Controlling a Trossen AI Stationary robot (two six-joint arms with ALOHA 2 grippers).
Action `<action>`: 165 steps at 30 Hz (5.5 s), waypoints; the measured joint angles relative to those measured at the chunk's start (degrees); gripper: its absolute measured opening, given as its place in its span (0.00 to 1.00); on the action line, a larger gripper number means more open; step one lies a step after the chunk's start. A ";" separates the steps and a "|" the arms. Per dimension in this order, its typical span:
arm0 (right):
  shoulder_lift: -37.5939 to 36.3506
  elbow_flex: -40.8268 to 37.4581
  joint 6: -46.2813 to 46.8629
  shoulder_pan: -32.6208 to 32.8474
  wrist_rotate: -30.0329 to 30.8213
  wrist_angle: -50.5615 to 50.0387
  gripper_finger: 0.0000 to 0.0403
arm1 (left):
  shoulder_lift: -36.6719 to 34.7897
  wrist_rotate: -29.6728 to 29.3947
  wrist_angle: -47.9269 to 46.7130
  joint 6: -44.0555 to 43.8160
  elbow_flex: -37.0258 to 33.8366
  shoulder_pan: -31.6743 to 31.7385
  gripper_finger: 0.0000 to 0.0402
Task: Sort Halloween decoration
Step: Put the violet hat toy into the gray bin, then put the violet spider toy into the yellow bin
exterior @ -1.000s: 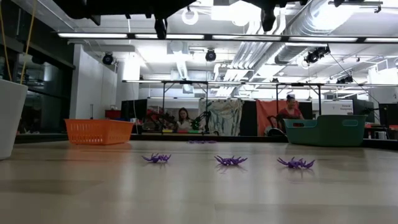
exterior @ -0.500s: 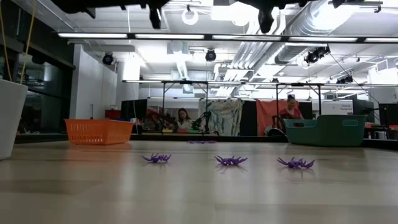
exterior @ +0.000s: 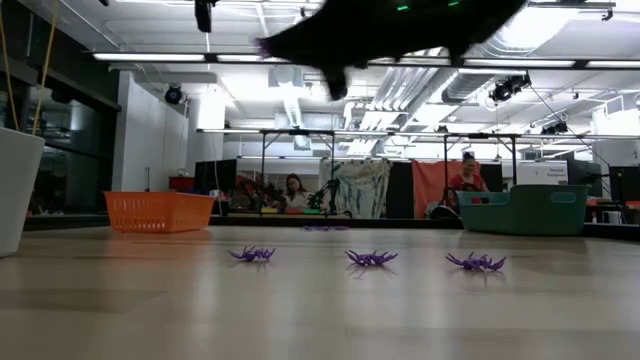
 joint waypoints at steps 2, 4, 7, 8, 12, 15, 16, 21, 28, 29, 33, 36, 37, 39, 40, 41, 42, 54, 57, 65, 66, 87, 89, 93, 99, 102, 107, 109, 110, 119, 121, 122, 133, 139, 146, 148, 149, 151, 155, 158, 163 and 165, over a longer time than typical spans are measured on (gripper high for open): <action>5.45 5.28 -1.84 0.01 -3.05 -1.01 0.00 | -0.48 -0.38 -0.94 -0.05 -0.01 -0.02 0.00; 10.93 10.98 -3.22 -0.01 -5.50 -1.48 0.00 | -0.81 -0.86 -1.10 -0.05 -0.01 -0.10 0.00; 18.38 19.19 -3.89 -0.01 -8.54 -1.61 0.00 | -1.02 -1.32 -0.79 -0.27 -0.01 -0.14 0.00; 20.67 21.84 -3.89 -0.01 -9.56 -1.55 0.00 | -0.98 -1.37 -1.02 -0.70 -0.01 -0.14 0.00; 28.59 32.03 -3.89 0.57 -13.30 -2.33 0.00 | -0.95 -1.54 -1.59 -1.43 -0.01 -0.17 0.00; 33.69 38.94 -3.67 1.65 -13.87 -4.04 0.00 | -0.95 -1.54 -2.51 -1.52 -0.01 -0.17 0.00; 35.10 40.88 -3.64 2.03 -13.90 -4.89 0.00 | -0.95 -1.54 -2.53 -1.52 -0.01 -0.19 0.00; 40.75 49.00 -2.71 3.78 -13.76 -7.51 0.00 | -0.95 -1.54 -2.56 -2.70 -0.01 -0.18 0.00; 42.41 51.79 -0.93 5.19 -12.57 -9.15 0.00 | -0.95 -1.54 -2.59 -3.11 -0.01 -0.19 0.00; 42.41 51.81 -1.01 5.21 -12.24 -9.19 0.01 | -0.95 -1.54 -2.59 -3.15 -0.01 -0.19 0.00; 42.41 51.83 -1.02 5.10 -9.81 -9.26 0.11 | -0.95 -1.53 -2.46 -4.62 -0.01 -0.19 0.00; 42.41 51.81 -1.04 5.05 -9.55 -9.43 0.25 | -0.95 -1.53 -2.45 -4.75 -0.01 -0.19 0.00; 42.41 51.81 -1.04 5.07 -9.57 -9.43 0.29 | -0.95 -1.52 -2.43 -4.85 -0.01 -0.19 0.00; 42.38 51.81 -1.62 5.10 -9.61 -9.33 0.38 | -0.95 -1.54 -2.42 -5.45 -0.01 -0.19 0.00; 42.19 51.81 -1.79 5.04 -9.79 -9.80 0.42 | -0.95 -1.55 -2.42 -5.56 -0.01 -0.19 0.00; 41.85 51.81 -1.47 4.89 -10.13 -10.58 0.45 | -0.95 -1.58 -2.39 -5.58 -0.01 -0.19 0.00; 41.28 51.81 -0.53 4.66 -10.18 -11.65 0.47 | -0.95 -1.61 -2.39 -5.58 -0.01 -0.19 0.00; 25.86 50.75 -17.12 -3.69 -14.16 -61.71 0.48 | -0.94 -3.04 -1.97 -5.49 -0.01 -0.16 0.00; 20.24 44.20 -19.17 -5.86 -14.07 -70.60 0.47 | -0.95 -4.07 -2.00 -4.85 -0.01 -0.16 0.00; -8.11 2.57 -3.14 -7.92 -11.34 -56.88 0.43 | -0.95 -5.38 -2.02 -4.01 -0.01 -0.12 0.00; -12.30 -2.71 1.43 -7.59 -9.91 -52.82 0.43 | -0.95 -5.39 -2.11 -3.99 -0.01 -0.12 0.00; -39.79 -23.20 12.01 -4.26 20.27 1.73 0.37 | -0.92 0.91 -13.54 -2.87 -0.01 -1.03 0.00; -39.30 -20.93 8.94 -4.80 20.25 -0.32 0.33 | -0.89 0.38 -15.22 -2.87 -0.03 -2.00 0.00; -39.03 -17.67 6.18 -6.08 19.24 -5.41 0.21 | -0.87 -0.20 -12.49 -2.90 -2.53 -4.21 0.00; -39.01 -17.32 5.55 -8.68 16.86 -7.70 0.03 | -0.55 -5.34 -1.04 -4.51 -9.49 -7.43 0.00; -39.01 -17.34 4.90 -10.24 13.71 -7.75 0.04 | -0.57 -5.71 -0.54 -5.19 -10.09 -7.64 0.00; -38.90 -17.36 0.20 -13.34 3.34 -9.16 0.01 | -0.56 -5.80 -0.89 0.07 -10.09 -7.62 0.00; -38.70 -17.44 0.45 -13.99 2.84 -10.50 0.02 | -0.56 -5.80 -1.12 1.15 -10.09 -7.53 0.00; -38.70 -17.45 0.73 -14.18 2.84 -10.83 0.02 | -0.56 -5.80 -1.05 1.47 -10.09 -7.53 0.00; -38.73 -17.45 -2.91 -14.48 2.86 -11.38 0.01 | -0.56 -5.78 -1.86 1.56 -10.09 -7.53 0.00; -38.73 -17.45 -3.50 -14.48 2.91 -11.38 0.01 | -0.56 -5.78 -2.09 1.58 -10.09 -7.53 0.00; -38.73 -17.45 -3.48 -14.48 3.15 -11.40 0.01 | -0.56 -5.78 -2.09 1.58 -10.09 -7.53 0.00; -38.73 -17.45 -3.27 -14.48 3.41 -11.43 0.01 | 5.39 -5.60 -7.84 -1.80 -6.15 -8.96 0.07; -38.73 -17.45 -3.25 -14.46 3.40 -12.56 0.01 | 16.33 -5.22 -22.93 6.03 3.15 -15.17 0.22; -38.70 -17.45 -3.25 -14.46 3.39 -17.49 0.01 | 29.73 -5.21 -28.26 15.52 6.76 -21.01 0.40; -38.70 -17.45 -3.25 -14.46 3.39 -18.83 0.01 | 33.31 -5.09 -26.62 15.54 6.84 -21.91 0.43; -38.70 -17.45 -3.25 -14.46 3.39 -19.51 0.01 | 35.19 -4.11 -25.83 15.37 6.85 -22.25 0.44; -38.70 -17.45 -3.25 -14.46 3.39 -20.86 0.01 | 38.62 -0.22 -24.36 15.18 6.85 -22.77 0.45; -38.70 -17.45 -3.33 -14.46 3.39 -22.87 0.01 | 44.88 7.26 -18.95 15.11 6.85 -24.13 0.46; -38.70 -17.45 -3.38 -14.46 3.41 -24.06 0.01 | 48.55 8.58 -15.29 15.11 6.85 -25.45 0.46; -38.70 -17.45 -3.40 -14.46 3.39 -24.40 0.01 | 53.13 7.94 -13.63 15.11 6.85 -27.10 0.46; -38.70 -17.45 -3.40 -14.46 3.40 -24.43 0.01 | 54.04 7.43 -13.24 14.94 6.95 -27.60 0.46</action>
